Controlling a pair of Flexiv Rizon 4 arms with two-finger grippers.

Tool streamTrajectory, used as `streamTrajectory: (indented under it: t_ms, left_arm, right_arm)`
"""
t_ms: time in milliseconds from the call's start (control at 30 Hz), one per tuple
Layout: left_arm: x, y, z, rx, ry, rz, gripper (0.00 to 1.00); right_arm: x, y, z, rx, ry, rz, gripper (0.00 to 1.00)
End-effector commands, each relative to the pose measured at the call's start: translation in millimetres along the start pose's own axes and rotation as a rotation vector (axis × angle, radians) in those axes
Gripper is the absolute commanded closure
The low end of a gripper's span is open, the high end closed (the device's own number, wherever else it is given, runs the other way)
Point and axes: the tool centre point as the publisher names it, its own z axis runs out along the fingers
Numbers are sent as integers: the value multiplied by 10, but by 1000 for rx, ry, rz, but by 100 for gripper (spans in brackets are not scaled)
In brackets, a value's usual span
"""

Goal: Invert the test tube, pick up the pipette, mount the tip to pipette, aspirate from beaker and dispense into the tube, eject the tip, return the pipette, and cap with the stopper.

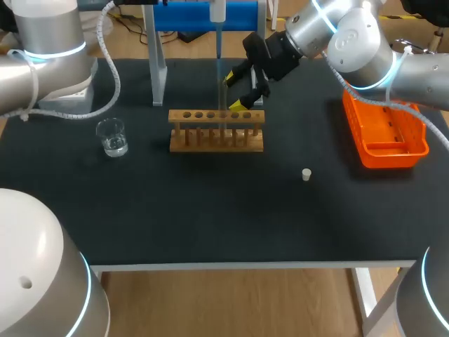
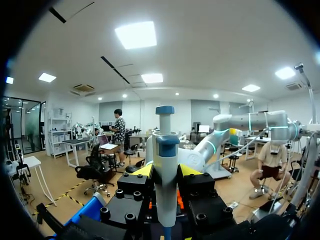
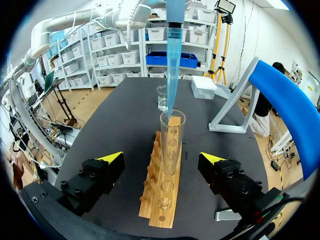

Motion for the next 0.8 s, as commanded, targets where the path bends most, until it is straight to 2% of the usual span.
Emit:
streamTrajectory:
  t_ms: [33, 800]
  left_arm:
    - [-40, 0, 1, 4, 7, 1, 100]
    - [-117, -18, 160, 22, 37, 11, 100]
  right_arm:
    - [6, 5, -16, 4, 1, 1, 0]
    - [6, 5, -16, 4, 1, 1, 0]
